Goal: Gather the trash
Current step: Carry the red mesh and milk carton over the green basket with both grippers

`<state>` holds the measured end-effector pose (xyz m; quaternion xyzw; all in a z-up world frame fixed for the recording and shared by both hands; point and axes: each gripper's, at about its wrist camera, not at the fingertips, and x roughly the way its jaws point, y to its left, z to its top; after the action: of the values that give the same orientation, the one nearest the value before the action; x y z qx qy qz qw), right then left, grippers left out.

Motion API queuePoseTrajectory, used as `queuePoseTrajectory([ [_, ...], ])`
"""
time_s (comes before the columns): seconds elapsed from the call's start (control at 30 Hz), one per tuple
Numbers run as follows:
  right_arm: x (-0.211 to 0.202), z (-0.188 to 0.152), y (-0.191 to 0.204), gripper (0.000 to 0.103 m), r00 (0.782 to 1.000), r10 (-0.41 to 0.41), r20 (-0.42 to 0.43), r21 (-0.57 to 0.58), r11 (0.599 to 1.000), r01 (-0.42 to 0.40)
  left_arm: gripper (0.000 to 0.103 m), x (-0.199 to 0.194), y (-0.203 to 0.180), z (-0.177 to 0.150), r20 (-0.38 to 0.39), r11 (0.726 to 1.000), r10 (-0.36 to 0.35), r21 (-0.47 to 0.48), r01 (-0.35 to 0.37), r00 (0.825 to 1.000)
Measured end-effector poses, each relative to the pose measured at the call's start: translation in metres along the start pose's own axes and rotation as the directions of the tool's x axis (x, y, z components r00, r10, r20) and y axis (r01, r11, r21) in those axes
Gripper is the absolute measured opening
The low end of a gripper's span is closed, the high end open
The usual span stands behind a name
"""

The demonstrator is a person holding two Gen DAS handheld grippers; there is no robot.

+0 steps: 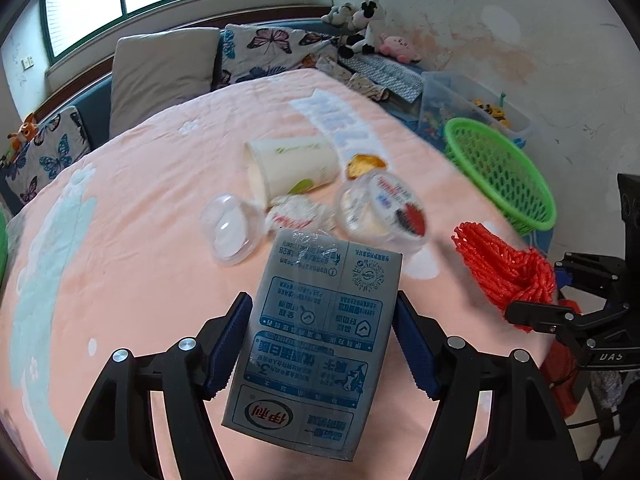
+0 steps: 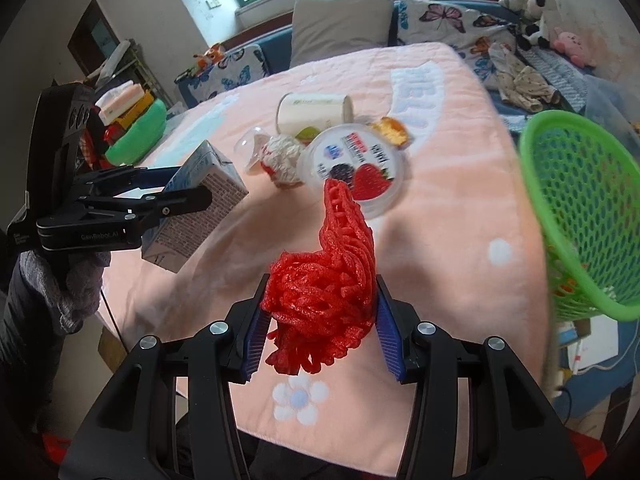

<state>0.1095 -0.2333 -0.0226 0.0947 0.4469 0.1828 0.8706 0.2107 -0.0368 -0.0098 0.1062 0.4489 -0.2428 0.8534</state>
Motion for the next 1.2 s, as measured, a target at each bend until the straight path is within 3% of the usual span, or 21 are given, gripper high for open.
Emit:
queuePoseTrajectory([
  [0.23, -0.035, 0.002, -0.04, 0.049, 0.994, -0.083, 0.068, 0.063, 0.995, 0.078, 0.068, 0.0, -0.039, 0.024, 0.027, 0.998, -0.044, 0.036, 0.043, 0.999],
  [0.43, -0.061, 0.008, -0.094, 0.049, 0.973, -0.199, 0.117, 0.149, 0.972, 0.181, 0.068, 0.008, -0.081, 0.053, 0.041, 0.994, -0.087, 0.076, 0.084, 0.995],
  [0.77, -0.074, 0.012, -0.178, 0.051, 0.938, -0.326, 0.118, 0.283, 0.916, 0.283, 0.068, 0.038, -0.14, 0.104, 0.035, 0.985, -0.14, 0.106, 0.136, 0.989],
  [0.9, -0.072, 0.01, -0.203, 0.053, 0.935, -0.339, 0.106, 0.319, 0.902, 0.291, 0.068, 0.051, -0.161, 0.124, 0.033, 0.982, -0.163, 0.103, 0.159, 0.986],
  [1.13, -0.069, 0.005, -0.23, 0.075, 0.937, -0.336, 0.1, 0.372, 0.886, 0.278, 0.068, 0.071, -0.194, 0.147, 0.027, 0.976, -0.19, 0.114, 0.186, 0.981],
  [1.2, -0.07, 0.004, -0.233, 0.076, 0.932, -0.348, 0.104, 0.378, 0.881, 0.286, 0.069, 0.076, -0.202, 0.153, 0.026, 0.974, -0.2, 0.116, 0.195, 0.979],
])
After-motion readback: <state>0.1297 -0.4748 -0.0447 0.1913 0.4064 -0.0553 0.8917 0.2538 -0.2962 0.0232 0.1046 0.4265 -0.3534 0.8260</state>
